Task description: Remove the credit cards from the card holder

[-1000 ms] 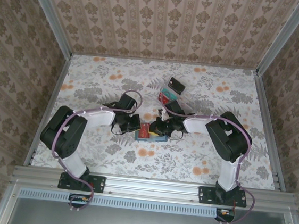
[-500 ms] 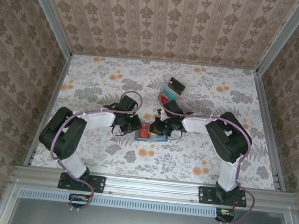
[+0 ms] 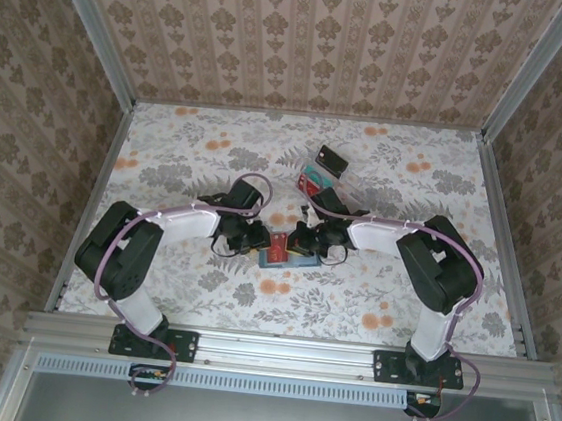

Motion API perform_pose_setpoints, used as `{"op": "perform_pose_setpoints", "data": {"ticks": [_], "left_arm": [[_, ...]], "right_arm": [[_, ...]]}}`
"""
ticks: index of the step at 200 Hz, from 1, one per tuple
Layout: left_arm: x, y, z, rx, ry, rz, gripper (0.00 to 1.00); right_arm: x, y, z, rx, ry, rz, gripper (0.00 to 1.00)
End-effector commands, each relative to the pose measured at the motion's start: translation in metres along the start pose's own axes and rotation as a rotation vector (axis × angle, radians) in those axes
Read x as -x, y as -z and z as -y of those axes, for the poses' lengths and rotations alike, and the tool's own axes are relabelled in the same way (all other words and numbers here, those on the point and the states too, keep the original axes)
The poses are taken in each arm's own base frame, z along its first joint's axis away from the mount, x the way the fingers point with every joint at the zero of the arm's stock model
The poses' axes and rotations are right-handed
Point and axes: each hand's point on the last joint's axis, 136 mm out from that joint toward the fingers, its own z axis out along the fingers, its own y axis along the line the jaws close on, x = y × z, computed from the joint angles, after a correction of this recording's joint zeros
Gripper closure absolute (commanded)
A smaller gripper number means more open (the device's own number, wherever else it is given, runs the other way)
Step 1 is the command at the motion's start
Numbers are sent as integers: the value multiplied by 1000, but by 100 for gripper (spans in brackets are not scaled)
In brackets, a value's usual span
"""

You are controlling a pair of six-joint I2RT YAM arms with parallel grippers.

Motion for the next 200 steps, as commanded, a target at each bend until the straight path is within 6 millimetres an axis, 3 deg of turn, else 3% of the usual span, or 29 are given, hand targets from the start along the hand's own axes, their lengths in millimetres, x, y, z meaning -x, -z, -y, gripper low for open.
{"op": "perform_pose_setpoints", "data": {"ticks": [1,77,98,140,200], "left_arm": [[-9,-1,-8,14,-4,-35,74],[-2,9,29,-88,-86,-9,88],[-1,6,25,-71,-77,-7,91],[-14,-8,0,10,-28,-55,96],[-16,-12,-10,36,-9,-80,100]], "right_arm": [[-1,8,6,-35,16,11,100],[-4,3,9,-25,25,-5,100],[-4,3,10,-25,25,-7,100],[-2,6,12,-45,28,9,100],[4,20,13,-63,43,62,100]]}}
